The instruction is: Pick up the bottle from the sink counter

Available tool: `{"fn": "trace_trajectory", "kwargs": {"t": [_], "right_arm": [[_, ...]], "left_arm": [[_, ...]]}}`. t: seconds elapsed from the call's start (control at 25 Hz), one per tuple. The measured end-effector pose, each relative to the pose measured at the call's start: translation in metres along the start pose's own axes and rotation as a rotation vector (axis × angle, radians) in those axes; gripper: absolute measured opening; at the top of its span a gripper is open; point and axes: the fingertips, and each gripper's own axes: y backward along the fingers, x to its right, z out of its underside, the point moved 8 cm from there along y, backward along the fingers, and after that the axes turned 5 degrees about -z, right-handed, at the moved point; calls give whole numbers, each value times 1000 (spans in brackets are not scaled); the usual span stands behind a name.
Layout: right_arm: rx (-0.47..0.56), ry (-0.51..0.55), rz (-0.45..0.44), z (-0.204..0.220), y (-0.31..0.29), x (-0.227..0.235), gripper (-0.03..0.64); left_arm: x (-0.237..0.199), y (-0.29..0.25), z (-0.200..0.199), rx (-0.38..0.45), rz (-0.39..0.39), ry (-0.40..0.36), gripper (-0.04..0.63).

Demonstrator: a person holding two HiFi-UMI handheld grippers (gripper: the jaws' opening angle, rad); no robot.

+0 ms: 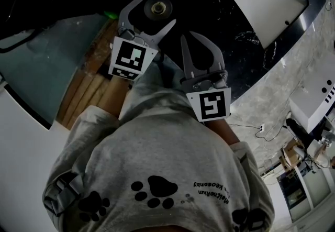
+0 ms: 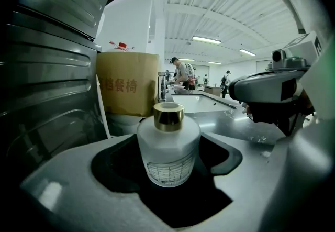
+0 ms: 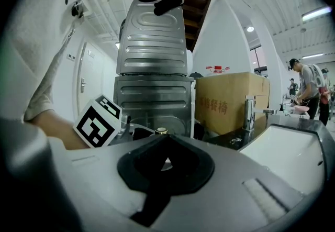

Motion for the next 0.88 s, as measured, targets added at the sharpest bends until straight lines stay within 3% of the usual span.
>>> {"fn": "trace_trajectory", "kwargs": {"t": [0.88], "right_arm": [[10, 6, 33, -4, 15, 4, 0]], "left_arm": [[1, -14, -1, -23, -9, -33, 341]]}}
